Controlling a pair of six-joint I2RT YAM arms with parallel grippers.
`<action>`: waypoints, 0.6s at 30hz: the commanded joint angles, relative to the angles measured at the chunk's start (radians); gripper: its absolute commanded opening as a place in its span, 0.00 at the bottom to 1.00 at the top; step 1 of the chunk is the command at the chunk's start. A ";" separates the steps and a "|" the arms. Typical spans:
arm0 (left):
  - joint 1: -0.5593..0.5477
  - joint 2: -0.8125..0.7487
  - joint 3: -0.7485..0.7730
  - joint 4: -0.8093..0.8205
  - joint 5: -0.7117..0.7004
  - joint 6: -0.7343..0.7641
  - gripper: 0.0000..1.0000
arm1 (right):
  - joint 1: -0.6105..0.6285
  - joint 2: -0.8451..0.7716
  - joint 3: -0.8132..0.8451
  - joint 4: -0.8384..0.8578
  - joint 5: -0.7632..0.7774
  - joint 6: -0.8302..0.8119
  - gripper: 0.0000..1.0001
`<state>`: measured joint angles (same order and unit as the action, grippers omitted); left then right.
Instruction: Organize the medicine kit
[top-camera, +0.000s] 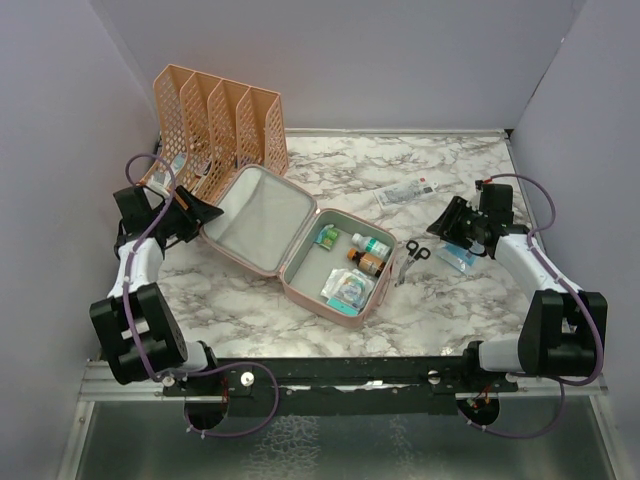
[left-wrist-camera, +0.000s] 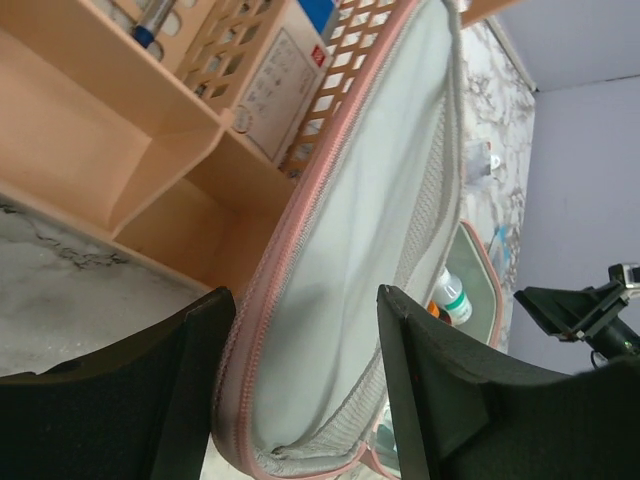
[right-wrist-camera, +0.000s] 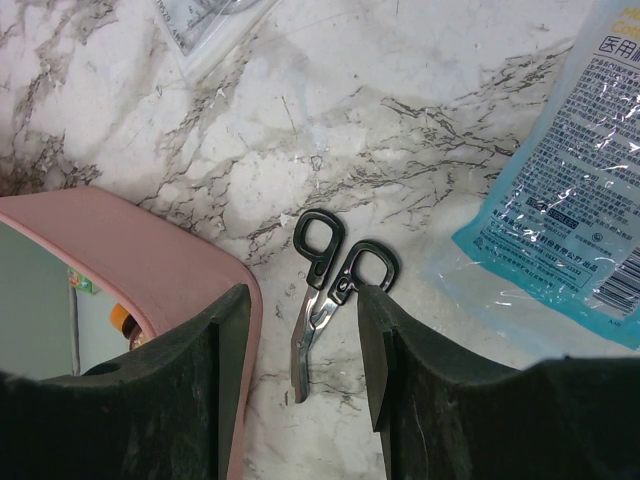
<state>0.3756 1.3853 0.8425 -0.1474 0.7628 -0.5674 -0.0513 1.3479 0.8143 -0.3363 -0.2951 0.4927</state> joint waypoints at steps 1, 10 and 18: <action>-0.001 -0.074 -0.002 0.057 0.100 -0.034 0.59 | 0.007 -0.022 0.013 0.016 -0.005 -0.002 0.47; -0.006 -0.148 -0.013 0.077 0.174 -0.062 0.55 | 0.008 -0.023 0.011 0.014 -0.012 -0.006 0.47; -0.094 -0.160 0.021 0.048 0.186 0.013 0.47 | 0.013 -0.023 0.008 0.014 -0.007 -0.009 0.47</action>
<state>0.3183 1.2442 0.8375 -0.0929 0.8997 -0.6083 -0.0452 1.3479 0.8143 -0.3363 -0.2951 0.4919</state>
